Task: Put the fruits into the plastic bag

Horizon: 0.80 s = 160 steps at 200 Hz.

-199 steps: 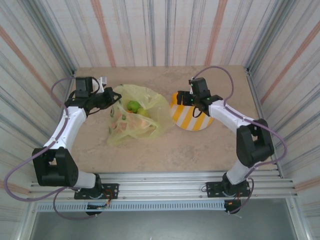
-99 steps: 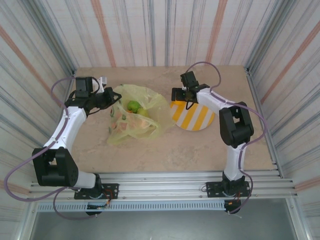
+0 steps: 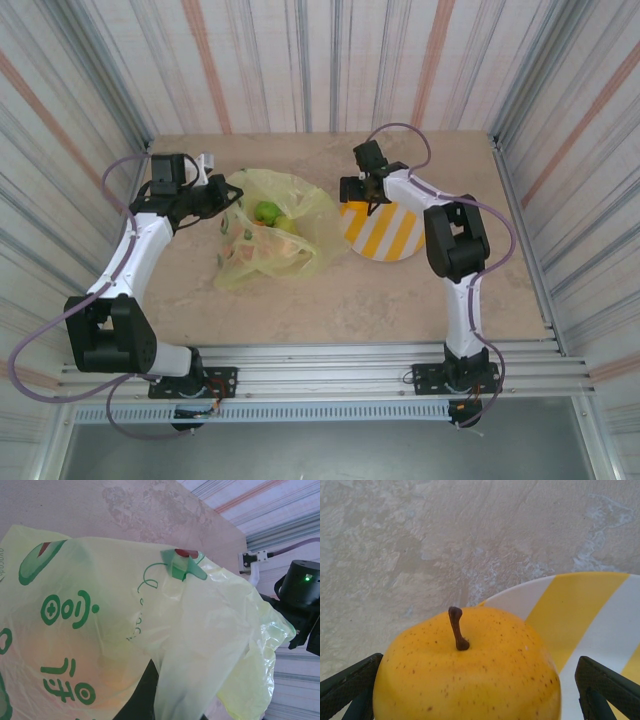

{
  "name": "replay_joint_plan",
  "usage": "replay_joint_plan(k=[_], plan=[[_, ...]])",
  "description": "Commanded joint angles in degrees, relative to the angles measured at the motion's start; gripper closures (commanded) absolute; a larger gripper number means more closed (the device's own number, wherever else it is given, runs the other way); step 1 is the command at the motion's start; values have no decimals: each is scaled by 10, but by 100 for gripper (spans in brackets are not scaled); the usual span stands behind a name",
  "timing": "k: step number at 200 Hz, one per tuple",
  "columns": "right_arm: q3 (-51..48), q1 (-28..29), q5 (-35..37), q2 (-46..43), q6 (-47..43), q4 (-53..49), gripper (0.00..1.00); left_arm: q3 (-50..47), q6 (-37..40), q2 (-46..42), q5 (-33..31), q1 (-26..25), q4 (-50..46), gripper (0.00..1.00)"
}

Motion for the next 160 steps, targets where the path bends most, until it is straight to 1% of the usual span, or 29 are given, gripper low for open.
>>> replay_joint_plan(k=[1,19,61,93,130,160], plan=[[27,0,-3,18,-15,-27,1,-5,-3,-8,9,0,5,100],[33,0,-7,23,-16,-27,1,-5,-3,-7,9,0,5,100],[38,-4,-18,28,-18,-30,11,-4,-3,-9,10,0,5,100],[30,-7,-18,11,-20,-30,16,-4,-4,-9,10,0,5,100],[3,-14,-11,-39,-24,-25,19,-5,-3,-9,10,0,5,100],[-57,-20,-13,-109,-21,-4,21,-5,-4,-9,10,0,5,100]])
